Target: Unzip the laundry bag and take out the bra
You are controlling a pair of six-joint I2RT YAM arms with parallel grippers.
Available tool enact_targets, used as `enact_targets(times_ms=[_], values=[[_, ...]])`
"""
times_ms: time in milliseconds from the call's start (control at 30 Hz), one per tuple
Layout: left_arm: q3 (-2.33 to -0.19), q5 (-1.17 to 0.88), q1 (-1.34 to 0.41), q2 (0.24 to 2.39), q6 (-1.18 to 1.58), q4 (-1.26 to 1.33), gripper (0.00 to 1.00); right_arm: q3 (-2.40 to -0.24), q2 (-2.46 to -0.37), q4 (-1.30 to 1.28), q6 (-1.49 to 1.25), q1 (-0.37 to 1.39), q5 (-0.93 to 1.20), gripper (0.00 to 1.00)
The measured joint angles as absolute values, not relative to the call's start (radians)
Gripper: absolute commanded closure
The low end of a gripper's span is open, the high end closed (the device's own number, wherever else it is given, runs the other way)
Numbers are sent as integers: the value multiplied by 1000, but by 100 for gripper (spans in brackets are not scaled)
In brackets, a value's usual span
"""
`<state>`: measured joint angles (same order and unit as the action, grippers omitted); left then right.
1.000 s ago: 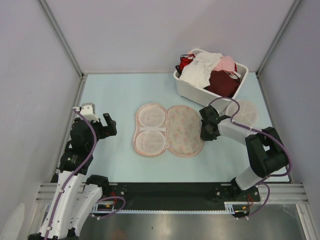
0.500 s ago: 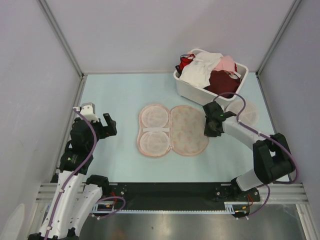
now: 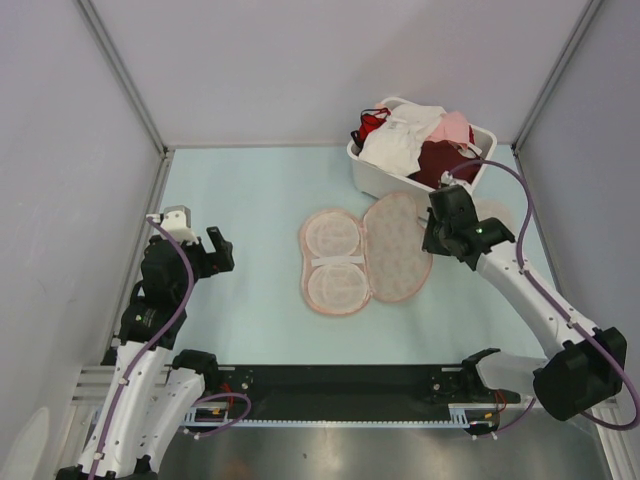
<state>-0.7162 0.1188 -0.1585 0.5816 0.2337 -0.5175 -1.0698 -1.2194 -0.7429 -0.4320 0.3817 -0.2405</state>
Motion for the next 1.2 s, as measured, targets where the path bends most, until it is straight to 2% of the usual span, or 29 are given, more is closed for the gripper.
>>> enact_targets(times_ms=[633,833,1200], values=[[-716,118,-159,580,234,-518,0,-1168,-1236,-722,-490,693,-238,100],[-716,118,-159,580,234,-518,0,-1169,-1307,-662,-524,789,-221,100],[-716,118,-159,580,233,-518,1,-1177,-1463,-517,-562,862,-159,100]])
